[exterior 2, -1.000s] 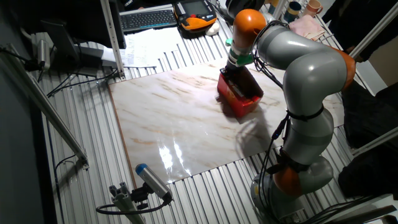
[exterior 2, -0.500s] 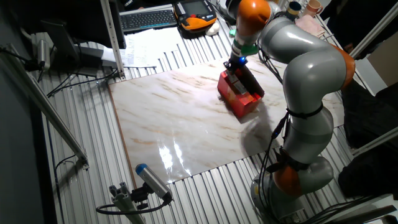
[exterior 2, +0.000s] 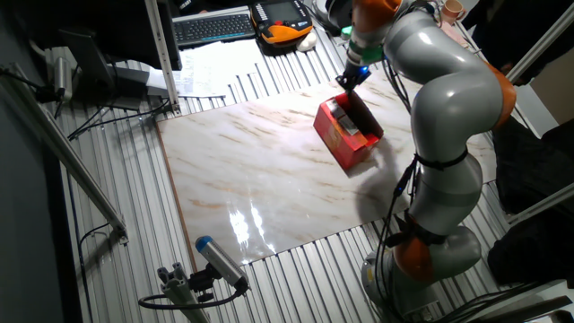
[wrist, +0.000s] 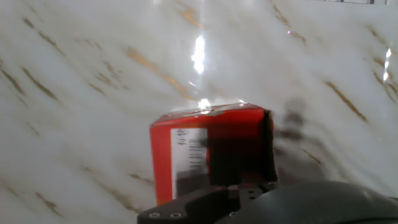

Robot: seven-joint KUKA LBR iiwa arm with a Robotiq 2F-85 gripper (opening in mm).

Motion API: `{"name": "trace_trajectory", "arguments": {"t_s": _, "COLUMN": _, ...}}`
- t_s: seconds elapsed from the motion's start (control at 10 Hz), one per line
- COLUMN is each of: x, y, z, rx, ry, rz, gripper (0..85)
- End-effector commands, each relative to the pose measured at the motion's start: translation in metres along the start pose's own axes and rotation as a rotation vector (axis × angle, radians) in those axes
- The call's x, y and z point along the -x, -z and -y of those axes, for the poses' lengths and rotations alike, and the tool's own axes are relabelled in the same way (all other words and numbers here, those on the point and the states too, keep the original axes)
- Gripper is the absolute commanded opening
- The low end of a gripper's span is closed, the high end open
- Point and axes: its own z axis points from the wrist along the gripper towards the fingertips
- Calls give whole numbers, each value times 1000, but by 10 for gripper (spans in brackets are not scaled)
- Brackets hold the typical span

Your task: Cover the box

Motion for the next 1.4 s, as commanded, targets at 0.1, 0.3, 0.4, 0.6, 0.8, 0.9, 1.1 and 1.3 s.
{"name": "trace_trajectory", "arguments": {"t_s": 0.1, "x": -5, "y": -3, "z": 11, "rx": -1, "ry": 12, "rz": 6, "gripper": 0}}
{"name": "trace_trajectory", "arguments": {"t_s": 0.3, "x": -12, "y": -6, "z": 23, "rx": 7, "ry": 21, "rz": 13, "gripper": 0}}
{"name": "trace_trajectory", "arguments": {"t_s": 0.4, "x": -16, "y": -6, "z": 28, "rx": 9, "ry": 28, "rz": 16, "gripper": 0}}
{"name": "trace_trajectory", "arguments": {"t_s": 0.6, "x": -20, "y": -9, "z": 34, "rx": 13, "ry": 31, "rz": 20, "gripper": 0}}
{"name": "trace_trajectory", "arguments": {"t_s": 0.8, "x": -21, "y": -25, "z": 41, "rx": 31, "ry": 42, "rz": 39, "gripper": 0}}
{"name": "trace_trajectory", "arguments": {"t_s": 0.9, "x": -19, "y": -31, "z": 41, "rx": 44, "ry": 44, "rz": 44, "gripper": 0}}
{"name": "trace_trajectory", "arguments": {"t_s": 1.1, "x": -17, "y": -30, "z": 32, "rx": 55, "ry": 28, "rz": 37, "gripper": 0}}
{"name": "trace_trajectory", "arguments": {"t_s": 1.3, "x": -16, "y": -34, "z": 21, "rx": 53, "ry": 13, "rz": 33, "gripper": 0}}
